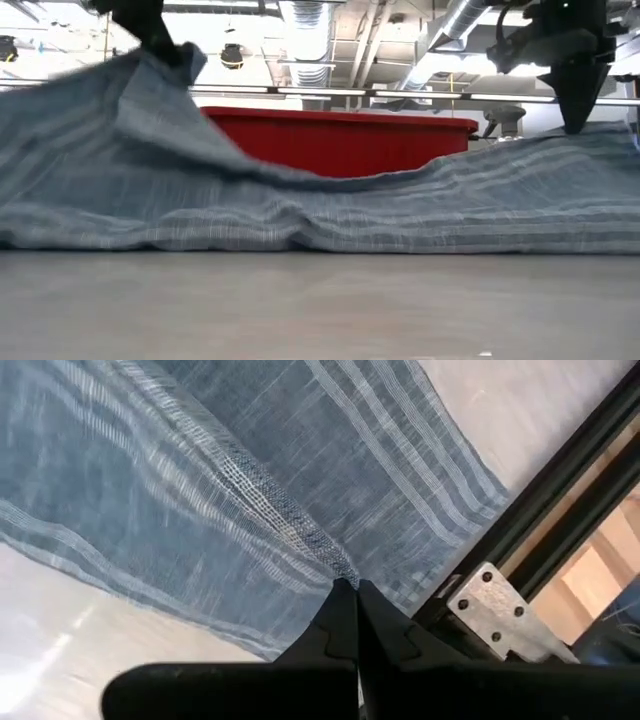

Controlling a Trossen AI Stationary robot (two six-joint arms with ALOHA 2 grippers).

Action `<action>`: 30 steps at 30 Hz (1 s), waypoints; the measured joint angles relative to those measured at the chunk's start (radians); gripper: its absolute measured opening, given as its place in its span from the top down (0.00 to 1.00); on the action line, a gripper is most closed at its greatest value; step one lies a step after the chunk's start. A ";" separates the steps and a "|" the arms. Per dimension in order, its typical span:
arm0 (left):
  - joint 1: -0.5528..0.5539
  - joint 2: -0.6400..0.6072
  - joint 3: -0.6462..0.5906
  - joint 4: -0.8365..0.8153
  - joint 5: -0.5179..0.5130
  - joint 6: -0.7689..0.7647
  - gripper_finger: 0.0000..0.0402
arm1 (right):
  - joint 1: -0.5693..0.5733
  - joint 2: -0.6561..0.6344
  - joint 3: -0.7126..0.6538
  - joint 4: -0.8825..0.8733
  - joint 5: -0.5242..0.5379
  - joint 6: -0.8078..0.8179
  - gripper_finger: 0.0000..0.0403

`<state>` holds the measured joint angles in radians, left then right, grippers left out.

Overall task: Fold Laundry from Bin
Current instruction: Fold the blue polo shirt

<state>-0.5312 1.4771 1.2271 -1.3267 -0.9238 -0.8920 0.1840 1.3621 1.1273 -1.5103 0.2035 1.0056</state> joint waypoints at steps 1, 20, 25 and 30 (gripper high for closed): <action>-0.004 -0.003 -0.025 0.027 -0.001 -0.008 1.00 | -0.003 0.000 -0.009 0.008 -0.003 -0.009 0.96; 0.129 -0.015 -0.026 0.077 -0.031 0.196 1.00 | -0.046 -0.002 -0.201 0.119 -0.049 -0.061 0.96; 0.159 -0.014 -0.059 0.099 -0.027 0.223 1.00 | -0.070 -0.002 -0.214 0.120 -0.048 -0.074 0.95; 0.180 -0.014 -0.106 0.168 -0.024 0.273 1.00 | -0.102 -0.002 -0.217 0.123 -0.043 -0.099 0.95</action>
<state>-0.3508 1.4628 1.1208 -1.1588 -0.9479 -0.6188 0.0817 1.3598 0.9104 -1.3876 0.1606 0.9066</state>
